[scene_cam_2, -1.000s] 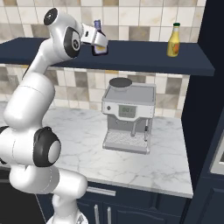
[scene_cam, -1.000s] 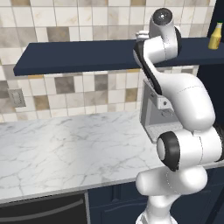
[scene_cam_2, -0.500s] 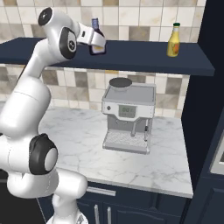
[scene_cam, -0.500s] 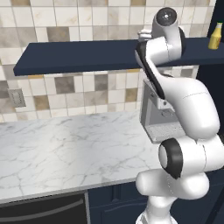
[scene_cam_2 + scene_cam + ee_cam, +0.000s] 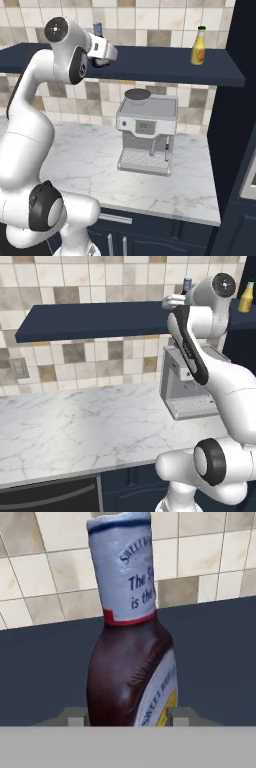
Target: Take 2 condiments from the cabinet and move them on the counter near the stove.Make sure the condiments are lined up with each other, next to each other.
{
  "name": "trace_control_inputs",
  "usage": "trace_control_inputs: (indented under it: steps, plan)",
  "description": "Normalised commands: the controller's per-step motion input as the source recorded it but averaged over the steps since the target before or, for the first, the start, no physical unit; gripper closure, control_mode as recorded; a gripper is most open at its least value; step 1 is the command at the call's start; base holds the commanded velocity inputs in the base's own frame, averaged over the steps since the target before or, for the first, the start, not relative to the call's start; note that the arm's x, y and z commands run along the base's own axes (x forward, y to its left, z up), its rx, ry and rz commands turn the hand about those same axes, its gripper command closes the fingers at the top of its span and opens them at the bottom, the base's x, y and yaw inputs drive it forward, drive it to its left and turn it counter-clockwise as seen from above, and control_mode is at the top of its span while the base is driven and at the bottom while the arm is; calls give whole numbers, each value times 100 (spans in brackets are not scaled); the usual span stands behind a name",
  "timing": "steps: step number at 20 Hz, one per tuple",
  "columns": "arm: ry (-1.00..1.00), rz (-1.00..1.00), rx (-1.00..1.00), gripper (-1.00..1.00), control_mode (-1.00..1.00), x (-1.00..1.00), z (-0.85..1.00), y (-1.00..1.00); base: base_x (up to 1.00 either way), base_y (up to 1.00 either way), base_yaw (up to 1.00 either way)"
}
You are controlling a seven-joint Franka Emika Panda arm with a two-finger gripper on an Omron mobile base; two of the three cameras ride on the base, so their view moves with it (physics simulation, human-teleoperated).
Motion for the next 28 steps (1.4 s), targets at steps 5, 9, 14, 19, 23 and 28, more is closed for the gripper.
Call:
trace_control_inputs:
  steps: [5, 9, 14, 19, 23, 28]
  plan:
    - [0, 32, 0, 100, -100, -77, 6, 24, 0, 0, 0]
    - [0, 7, 0, 100, -100, -99, 22, 23, 0, 0, 0]
    - [0, 0, -1, 100, -100, -98, 3, 25, 0, 0, 0]
    - [0, 0, -1, 100, -100, -99, -7, 6, 0, 0, 0]
    - [-1, -1, -2, 100, -100, -94, -17, 2, 0, 0, 0]
    - [0, 0, -1, 100, -100, -59, -26, 0, 0, 0, 0]
